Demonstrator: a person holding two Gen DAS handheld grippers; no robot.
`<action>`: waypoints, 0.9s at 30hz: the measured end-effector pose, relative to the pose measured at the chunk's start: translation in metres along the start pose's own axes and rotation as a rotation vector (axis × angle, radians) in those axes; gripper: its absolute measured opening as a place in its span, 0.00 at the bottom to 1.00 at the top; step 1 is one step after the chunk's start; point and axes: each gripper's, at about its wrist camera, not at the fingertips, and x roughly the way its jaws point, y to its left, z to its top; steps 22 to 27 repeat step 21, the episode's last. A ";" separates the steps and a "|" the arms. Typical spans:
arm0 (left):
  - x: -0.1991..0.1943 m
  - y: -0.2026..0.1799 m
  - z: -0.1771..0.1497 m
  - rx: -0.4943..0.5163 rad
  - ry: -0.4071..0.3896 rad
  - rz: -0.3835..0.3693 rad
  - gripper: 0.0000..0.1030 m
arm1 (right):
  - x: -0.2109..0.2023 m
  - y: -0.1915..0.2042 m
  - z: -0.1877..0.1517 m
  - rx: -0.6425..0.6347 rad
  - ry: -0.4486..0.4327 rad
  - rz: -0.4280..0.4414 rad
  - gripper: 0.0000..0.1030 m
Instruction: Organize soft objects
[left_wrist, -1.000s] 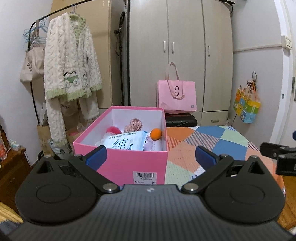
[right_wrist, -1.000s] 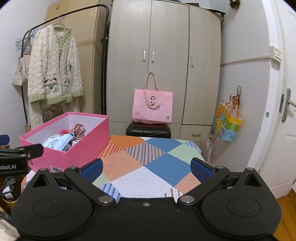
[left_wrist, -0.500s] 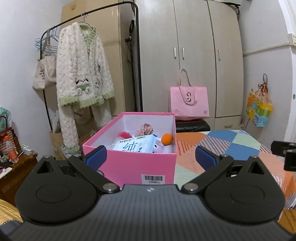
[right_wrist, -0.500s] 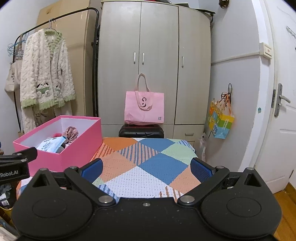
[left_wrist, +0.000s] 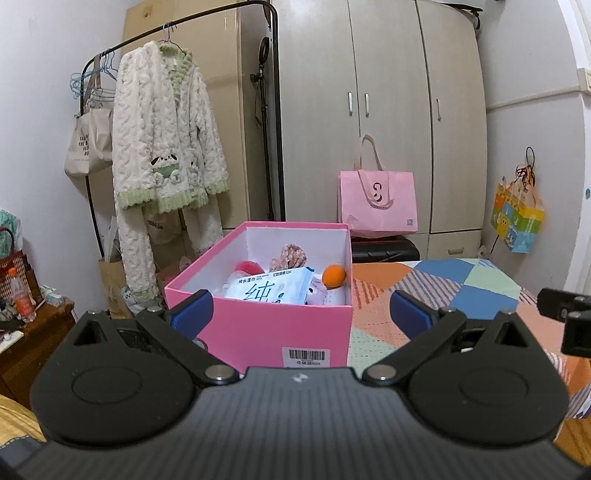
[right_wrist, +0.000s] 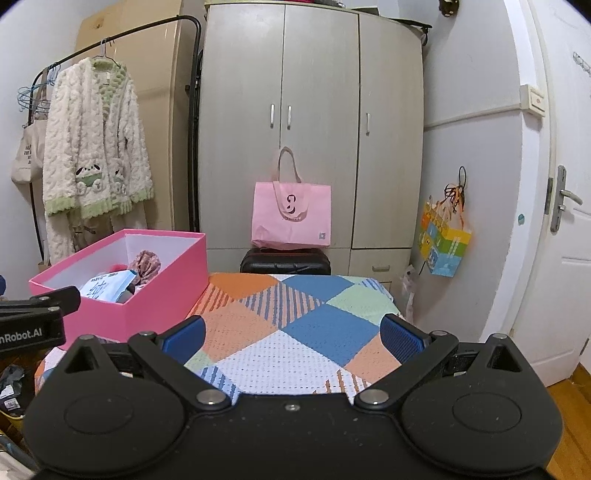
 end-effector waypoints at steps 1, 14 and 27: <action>-0.001 0.000 0.000 0.002 -0.001 0.003 1.00 | -0.001 0.000 0.000 -0.001 -0.003 -0.001 0.99; -0.005 -0.001 0.000 0.012 -0.001 -0.012 1.00 | -0.003 -0.001 -0.002 -0.004 -0.006 0.002 0.99; -0.008 -0.006 0.000 0.027 -0.008 0.008 1.00 | -0.001 0.000 -0.003 0.002 -0.001 0.000 0.99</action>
